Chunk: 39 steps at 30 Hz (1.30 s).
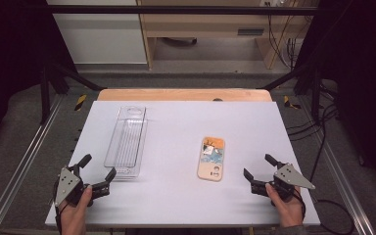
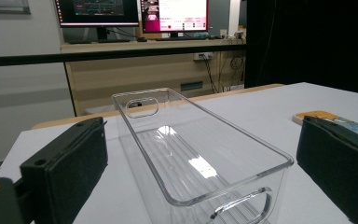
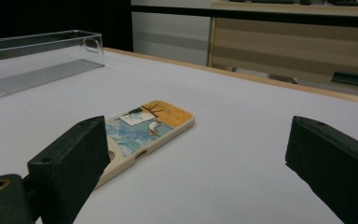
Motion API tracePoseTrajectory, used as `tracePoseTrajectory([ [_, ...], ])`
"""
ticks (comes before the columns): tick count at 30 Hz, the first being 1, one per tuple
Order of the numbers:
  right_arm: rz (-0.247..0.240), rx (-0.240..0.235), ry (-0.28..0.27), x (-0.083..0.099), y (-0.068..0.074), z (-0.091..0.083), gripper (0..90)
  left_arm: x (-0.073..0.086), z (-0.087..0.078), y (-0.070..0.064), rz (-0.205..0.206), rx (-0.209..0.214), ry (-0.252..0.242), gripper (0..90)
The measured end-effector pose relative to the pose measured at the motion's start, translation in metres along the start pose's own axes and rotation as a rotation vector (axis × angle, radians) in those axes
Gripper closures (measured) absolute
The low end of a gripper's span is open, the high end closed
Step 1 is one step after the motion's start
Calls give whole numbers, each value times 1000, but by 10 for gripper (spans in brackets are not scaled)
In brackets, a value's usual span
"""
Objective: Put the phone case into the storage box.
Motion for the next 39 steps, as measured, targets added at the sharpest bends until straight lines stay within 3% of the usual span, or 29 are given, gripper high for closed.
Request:
tracePoseTrajectory([
  [8,26,-3,22,0,1,1,45,0,0,-1,3,1,5,15],
  [16,57,45,61,-3,4,6,46,-1,-2,0,-4,-11,-4,16],
  [17,35,56,88,-7,4,8,57,-1,-2,1,-9,-15,-7,16],
  [22,14,48,124,-17,4,14,72,-1,-1,1,-9,-16,-5,16],
  [23,-17,39,142,-23,5,17,72,-1,-1,1,-9,-15,-4,16],
  [25,-31,40,152,-32,4,20,74,-1,-2,1,-10,-15,-7,16],
  [35,-57,12,189,-56,2,35,75,-2,-5,1,-12,-14,-7,16],
  [39,-40,3,208,-64,-2,49,79,-2,-5,0,-7,-12,-4,16],
])
Point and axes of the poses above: each handheld gripper's, and its own axes: z roughly forward along the jaws, x roughly out of its underside, y roughly to its left, the point moved 1 cm from there along z, roughly forward along the jaws, and after that the axes turned 6 degrees about x, right-handed, at the moved point
